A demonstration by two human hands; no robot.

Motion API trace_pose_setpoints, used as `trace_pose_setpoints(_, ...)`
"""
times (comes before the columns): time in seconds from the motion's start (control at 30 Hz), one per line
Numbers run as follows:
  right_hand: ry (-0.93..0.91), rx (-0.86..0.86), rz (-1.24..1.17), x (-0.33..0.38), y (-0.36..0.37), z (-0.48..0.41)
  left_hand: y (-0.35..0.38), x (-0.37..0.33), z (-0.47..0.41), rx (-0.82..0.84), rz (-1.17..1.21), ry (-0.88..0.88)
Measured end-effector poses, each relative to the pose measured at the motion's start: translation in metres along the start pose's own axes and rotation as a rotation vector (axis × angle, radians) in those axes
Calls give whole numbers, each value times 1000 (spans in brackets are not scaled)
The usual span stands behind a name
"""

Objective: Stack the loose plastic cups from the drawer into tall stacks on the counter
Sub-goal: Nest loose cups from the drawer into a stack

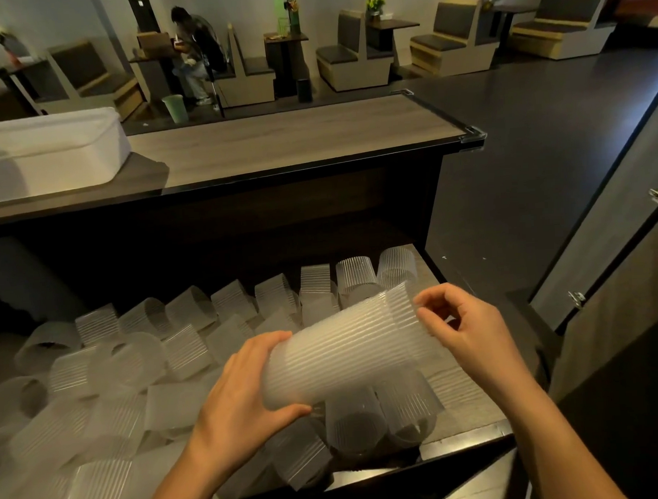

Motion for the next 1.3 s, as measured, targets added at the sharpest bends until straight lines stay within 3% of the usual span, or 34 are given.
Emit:
trace_pose_setpoints(0.17,-57,-11,119,2,14,2,4,-1,-2,26,-19,6)
trace_pose_setpoints(0.47,-162,-49,33,8,18,-18,14,6,-1,86,-3,-19)
trace_pose_setpoints(0.57,-123,-148,14,-12,7,-40,9,3,-4,54,-5,-25)
trace_pose_setpoints(0.67,1,-213,190,-60,-1,-69,4,2,-6,33,-5,-29)
trace_pose_setpoints(0.77,95,-178,362,-100,0,-90,2,3,-8,26,-16,-25)
trace_pose_setpoints(0.93,86,-132,556,-122,9,-103,0,4,-9,38,-18,-31)
trace_pose_setpoints(1.3,91,-82,604,-133,26,-134,-3,8,-17,52,-19,-58)
Point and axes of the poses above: each hand's wrist, its own z-axis away from the middle knuckle, its own y-axis out of the palm, x = y × z, the point moved 10 cm from there along -z, towards the middle knuckle, and after that the axes turned 9 degrees about -z, right-handed, at the moved point
